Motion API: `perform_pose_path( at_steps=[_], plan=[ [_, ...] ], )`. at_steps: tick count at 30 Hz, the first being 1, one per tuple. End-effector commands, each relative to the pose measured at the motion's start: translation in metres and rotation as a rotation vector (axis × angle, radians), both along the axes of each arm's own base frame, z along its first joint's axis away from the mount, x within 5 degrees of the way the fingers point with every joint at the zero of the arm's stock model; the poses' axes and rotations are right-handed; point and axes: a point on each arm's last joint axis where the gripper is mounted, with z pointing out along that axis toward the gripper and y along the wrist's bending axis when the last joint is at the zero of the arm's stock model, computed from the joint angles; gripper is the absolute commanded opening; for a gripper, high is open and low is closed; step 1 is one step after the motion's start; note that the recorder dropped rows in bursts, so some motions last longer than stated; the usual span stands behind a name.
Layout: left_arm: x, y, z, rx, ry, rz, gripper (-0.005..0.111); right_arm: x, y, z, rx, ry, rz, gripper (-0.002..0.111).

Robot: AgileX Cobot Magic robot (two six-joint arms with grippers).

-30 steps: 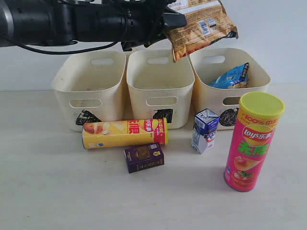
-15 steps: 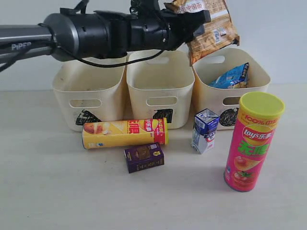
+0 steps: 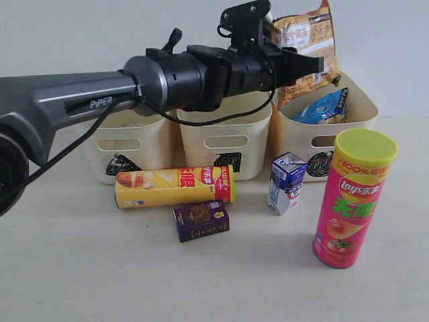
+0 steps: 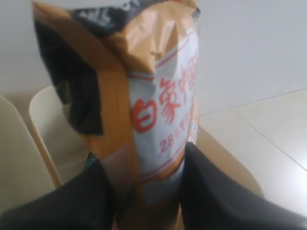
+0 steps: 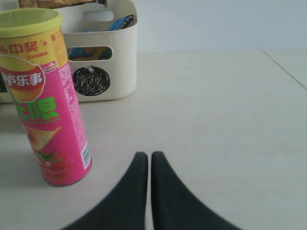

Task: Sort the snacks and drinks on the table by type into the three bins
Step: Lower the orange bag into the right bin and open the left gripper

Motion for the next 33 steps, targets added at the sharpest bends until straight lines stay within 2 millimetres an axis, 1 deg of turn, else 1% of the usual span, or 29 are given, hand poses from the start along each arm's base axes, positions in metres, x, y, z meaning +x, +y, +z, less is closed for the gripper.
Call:
perform_pose_path(
  at_steps=[1, 6, 7, 9, 10, 14, 19, 21, 22, 24, 28, 30, 31, 33],
  plan=[
    [0.002, -0.002, -0.004, 0.039, -0.034, 0.018, 0.004, 0.000, 0.000, -0.001, -0.004, -0.008, 0.001, 0.000],
    [0.002, -0.004, -0.010, 0.059, -0.036, 0.011, 0.005, 0.000, 0.000, -0.001, -0.004, -0.008, 0.001, 0.000],
    [0.002, -0.004, -0.011, 0.060, -0.035, 0.011, 0.007, 0.000, 0.000, -0.001, -0.004, -0.008, 0.001, 0.000],
    [0.002, -0.004, -0.014, 0.063, -0.032, 0.008, 0.015, 0.000, 0.000, -0.001, -0.004, -0.008, 0.001, 0.000],
    [0.002, -0.004, -0.014, 0.064, -0.033, 0.008, 0.020, 0.000, 0.000, -0.001, -0.004, -0.008, 0.001, 0.000],
    [0.002, -0.004, -0.015, 0.083, -0.045, 0.002, 0.045, 0.000, 0.000, -0.001, -0.004, -0.008, 0.001, 0.000],
    [0.002, -0.006, -0.011, 0.136, -0.103, -0.032, 0.080, 0.000, 0.000, -0.001, -0.004, -0.008, 0.001, 0.000],
    [0.002, -0.006, -0.009, 0.136, -0.113, -0.033, 0.088, 0.000, 0.000, -0.001, -0.004, -0.008, 0.001, 0.000],
    [0.002, -0.006, -0.007, 0.134, -0.116, -0.032, 0.090, 0.000, 0.000, -0.001, -0.004, -0.008, 0.001, 0.000],
    [0.002, -0.006, -0.003, 0.130, -0.122, -0.032, 0.089, 0.000, 0.000, -0.001, -0.004, -0.008, 0.001, 0.000],
    [-0.001, -0.004, 0.011, 0.136, -0.160, -0.036, 0.085, 0.000, 0.000, -0.001, -0.004, -0.008, 0.001, 0.000],
    [-0.004, -0.003, 0.022, 0.130, -0.179, -0.038, 0.083, 0.000, 0.000, -0.001, -0.004, -0.008, 0.001, 0.000],
    [-0.005, -0.002, 0.026, 0.128, -0.186, -0.037, 0.080, 0.000, 0.000, -0.001, -0.004, -0.008, 0.001, 0.000],
    [-0.007, -0.001, 0.035, 0.120, -0.200, -0.049, 0.068, 0.000, 0.000, -0.001, -0.004, -0.008, 0.001, 0.000]
  ],
)
